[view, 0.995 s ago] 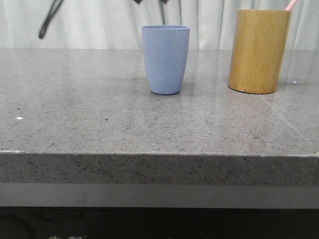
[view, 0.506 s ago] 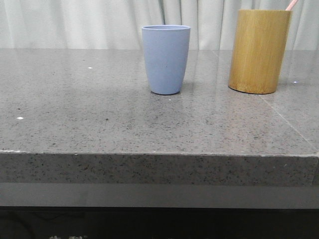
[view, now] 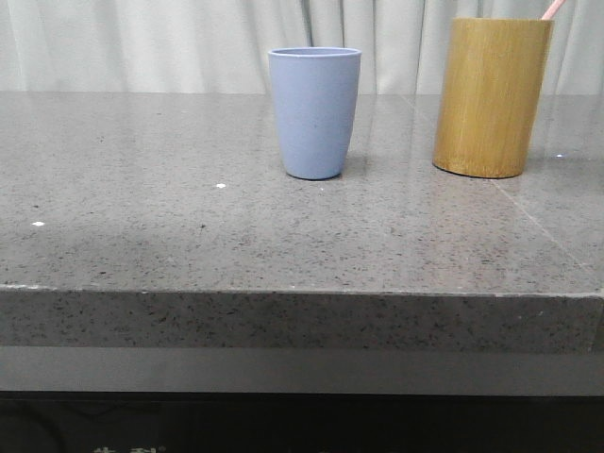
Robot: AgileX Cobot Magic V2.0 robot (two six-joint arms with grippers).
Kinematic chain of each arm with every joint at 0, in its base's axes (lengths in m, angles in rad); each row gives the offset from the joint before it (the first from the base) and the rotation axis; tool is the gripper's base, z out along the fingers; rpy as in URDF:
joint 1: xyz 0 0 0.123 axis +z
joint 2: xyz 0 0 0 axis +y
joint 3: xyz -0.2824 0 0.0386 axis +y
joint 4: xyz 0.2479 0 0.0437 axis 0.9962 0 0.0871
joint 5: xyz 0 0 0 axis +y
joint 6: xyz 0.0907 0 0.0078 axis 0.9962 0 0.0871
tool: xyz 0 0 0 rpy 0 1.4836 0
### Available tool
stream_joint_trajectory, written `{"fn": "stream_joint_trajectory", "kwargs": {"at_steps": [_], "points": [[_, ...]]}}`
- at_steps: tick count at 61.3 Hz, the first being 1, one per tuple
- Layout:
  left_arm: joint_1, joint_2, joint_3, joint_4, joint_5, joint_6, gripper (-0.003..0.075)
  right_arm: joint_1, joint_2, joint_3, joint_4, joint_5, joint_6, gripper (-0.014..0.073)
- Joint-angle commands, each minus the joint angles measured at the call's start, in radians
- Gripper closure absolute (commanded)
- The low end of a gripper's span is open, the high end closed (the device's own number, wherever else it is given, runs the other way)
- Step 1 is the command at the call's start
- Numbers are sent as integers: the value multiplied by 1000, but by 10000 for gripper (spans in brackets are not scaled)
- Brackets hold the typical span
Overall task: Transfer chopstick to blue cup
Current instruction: 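Set the blue cup down beside the bamboo cup and release, then reach the right gripper into the bamboo cup and grasp the pink chopstick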
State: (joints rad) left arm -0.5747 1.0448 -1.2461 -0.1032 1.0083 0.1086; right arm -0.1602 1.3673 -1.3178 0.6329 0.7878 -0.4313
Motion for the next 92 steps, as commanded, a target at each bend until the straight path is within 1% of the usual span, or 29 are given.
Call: {"fn": "stream_joint_trajectory", "kwargs": {"at_steps": [1, 5, 9, 19, 24, 31, 35, 47, 53, 59, 64, 71, 85, 92], "points": [[-7, -48, 11, 4, -84, -12, 352, 8, 12, -72, 44, -21, -25, 23], [-7, -57, 16, 4, -69, -12, 352, 17, 32, -95, 44, -20, -31, 29], [-7, -56, 16, 4, -65, -12, 352, 25, 48, -110, 44, -26, -31, 60], [-7, -50, 16, 4, -65, -12, 352, 26, 72, -123, 50, -36, -31, 216], [-7, -50, 16, 4, -75, -12, 352, 26, 75, -123, 50, -32, -31, 281], [-7, -50, 16, 4, -77, -12, 352, 26, 75, -123, 51, -23, -31, 349], [-7, -50, 16, 4, -77, -12, 352, 26, 75, -123, 52, -19, -31, 400], [-7, -50, 16, 4, -77, -12, 352, 26, 75, -123, 53, -20, -31, 588], [-7, -50, 16, 4, -77, -12, 352, 26, 75, -123, 53, -18, -31, 648], [-7, -50, 16, 4, -77, -12, 352, 26, 74, -126, 53, -7, -32, 676], [-7, -50, 16, 4, -77, -12, 352, 26, 68, -145, 53, 9, -34, 675], [-7, -50, 16, 4, -77, -12, 352, 26, 52, -214, 51, 55, -34, 675], [-7, -50, 16, 4, -77, -12, 352, 26, 7, -449, -12, 234, -34, 675], [-7, -50, 16, 4, -77, -12, 352, 26, -15, -556, -13, 273, -34, 675]]}}
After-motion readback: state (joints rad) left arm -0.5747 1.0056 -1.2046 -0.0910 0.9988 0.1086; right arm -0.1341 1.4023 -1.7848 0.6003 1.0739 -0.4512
